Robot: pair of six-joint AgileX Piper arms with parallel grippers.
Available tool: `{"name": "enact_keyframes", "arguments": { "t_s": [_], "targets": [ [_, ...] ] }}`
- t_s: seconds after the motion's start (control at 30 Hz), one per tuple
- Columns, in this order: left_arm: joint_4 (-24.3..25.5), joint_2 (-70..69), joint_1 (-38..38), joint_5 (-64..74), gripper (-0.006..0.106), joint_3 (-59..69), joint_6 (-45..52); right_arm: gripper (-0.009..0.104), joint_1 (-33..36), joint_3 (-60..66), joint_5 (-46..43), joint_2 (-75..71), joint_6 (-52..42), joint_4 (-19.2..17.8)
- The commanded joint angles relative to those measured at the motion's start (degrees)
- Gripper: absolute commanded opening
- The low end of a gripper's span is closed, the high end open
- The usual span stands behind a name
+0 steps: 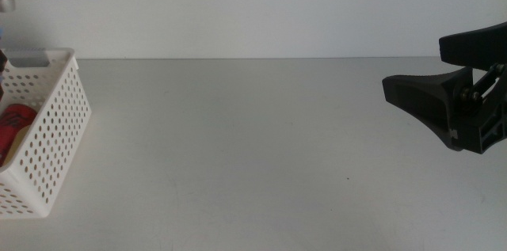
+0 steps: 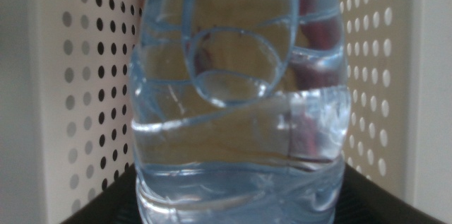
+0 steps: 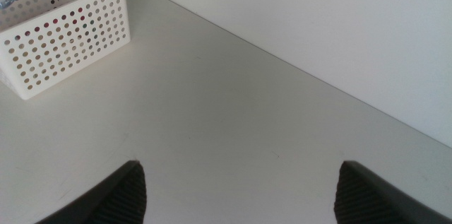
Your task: Use arms to grab the bottles and put them into the dustbin to the left of the table.
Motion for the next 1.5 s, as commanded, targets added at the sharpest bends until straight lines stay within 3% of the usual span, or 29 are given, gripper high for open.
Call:
{"name": "enact_keyframes", "arguments": {
  "t_s": [0.0,0.13,0.23,0.33,0.53,0.83,1.17,1.47],
  "targets": [
    [0.0,-0.9,0.6,-3.2,-0.001,-2.2,1.1,0.069,0.0,-2.2,-4.0,-0.4,-0.4,-0.2],
    [0.5,2.3,1.1,-4.1,0.007,-2.2,1.5,0.069,0.0,-2.2,-4.0,-0.4,-0.4,-0.2],
    [0.7,4.4,1.2,-5.0,0.021,-2.2,2.0,0.069,0.0,-2.2,-4.0,-0.4,-0.4,-0.2],
    [0.0,6.0,1.2,-5.4,0.041,-2.2,4.1,0.069,0.0,-2.2,-4.0,-0.4,-0.4,-0.2],
    [-0.9,7.0,1.2,-5.3,0.094,-2.2,2.8,0.069,0.0,-2.2,-4.0,-0.4,-0.4,-0.2],
    [-5.0,2.6,0.3,-3.9,0.094,-2.3,1.4,0.069,0.0,-2.2,-4.0,-0.4,-0.4,-0.2],
    [0.4,-11.7,-7.9,-5.0,0.093,-2.1,-6.8,0.069,0.0,-2.2,-4.0,-0.4,-0.4,-0.2],
    [2.3,-24.2,-13.6,-4.8,0.093,-2.1,-9.4,0.069,0.0,-2.2,-4.0,-0.4,-0.4,-0.2]
  ]
}}
